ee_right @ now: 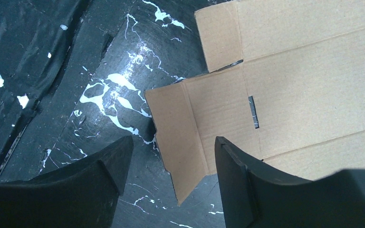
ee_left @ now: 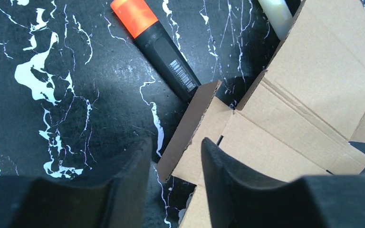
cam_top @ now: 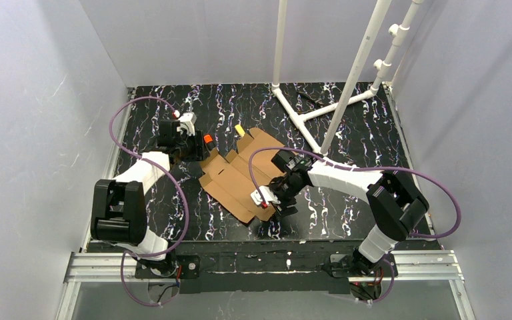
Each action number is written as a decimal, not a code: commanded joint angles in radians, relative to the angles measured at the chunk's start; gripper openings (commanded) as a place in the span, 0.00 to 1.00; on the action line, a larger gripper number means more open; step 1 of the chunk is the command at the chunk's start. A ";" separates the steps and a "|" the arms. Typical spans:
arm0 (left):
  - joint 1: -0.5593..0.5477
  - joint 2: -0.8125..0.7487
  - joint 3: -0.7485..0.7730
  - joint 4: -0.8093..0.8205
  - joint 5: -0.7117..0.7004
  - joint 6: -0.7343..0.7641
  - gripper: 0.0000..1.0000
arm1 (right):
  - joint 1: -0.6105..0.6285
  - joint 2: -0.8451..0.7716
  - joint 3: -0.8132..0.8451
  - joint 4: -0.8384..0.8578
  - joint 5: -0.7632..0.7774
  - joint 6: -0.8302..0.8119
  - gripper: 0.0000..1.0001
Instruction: Fold the paper box
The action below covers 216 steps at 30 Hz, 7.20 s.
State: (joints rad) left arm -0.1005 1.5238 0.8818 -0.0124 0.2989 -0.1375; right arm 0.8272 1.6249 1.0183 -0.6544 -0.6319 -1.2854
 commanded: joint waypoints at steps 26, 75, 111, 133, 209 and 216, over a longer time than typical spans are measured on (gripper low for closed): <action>-0.318 -0.447 -0.176 -0.189 -0.390 -0.123 0.00 | -0.059 -0.043 0.075 0.009 -0.227 0.237 0.72; -0.421 -0.413 -0.288 -0.017 -0.208 -0.508 0.00 | -0.083 0.197 -0.075 0.801 0.084 1.183 0.10; -0.398 -0.381 -0.009 -0.354 -0.491 -0.083 0.00 | -0.295 -0.101 0.111 0.108 -0.149 0.493 0.74; -0.404 -0.746 -0.298 -0.499 -0.591 -0.730 0.00 | -0.296 -0.241 -0.205 0.485 0.404 1.279 0.88; 0.081 -0.602 -0.338 0.206 0.497 -0.402 0.98 | -0.298 -0.117 0.130 0.252 0.168 0.556 0.01; 0.167 -0.508 -0.304 0.234 0.594 -0.388 0.91 | -0.298 -0.131 0.119 0.255 0.153 0.555 0.01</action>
State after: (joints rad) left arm 0.0208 0.9661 0.5217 0.1753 0.7528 -0.5396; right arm 0.5304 1.4971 1.1072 -0.3992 -0.4454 -0.7155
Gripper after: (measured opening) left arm 0.958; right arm 0.031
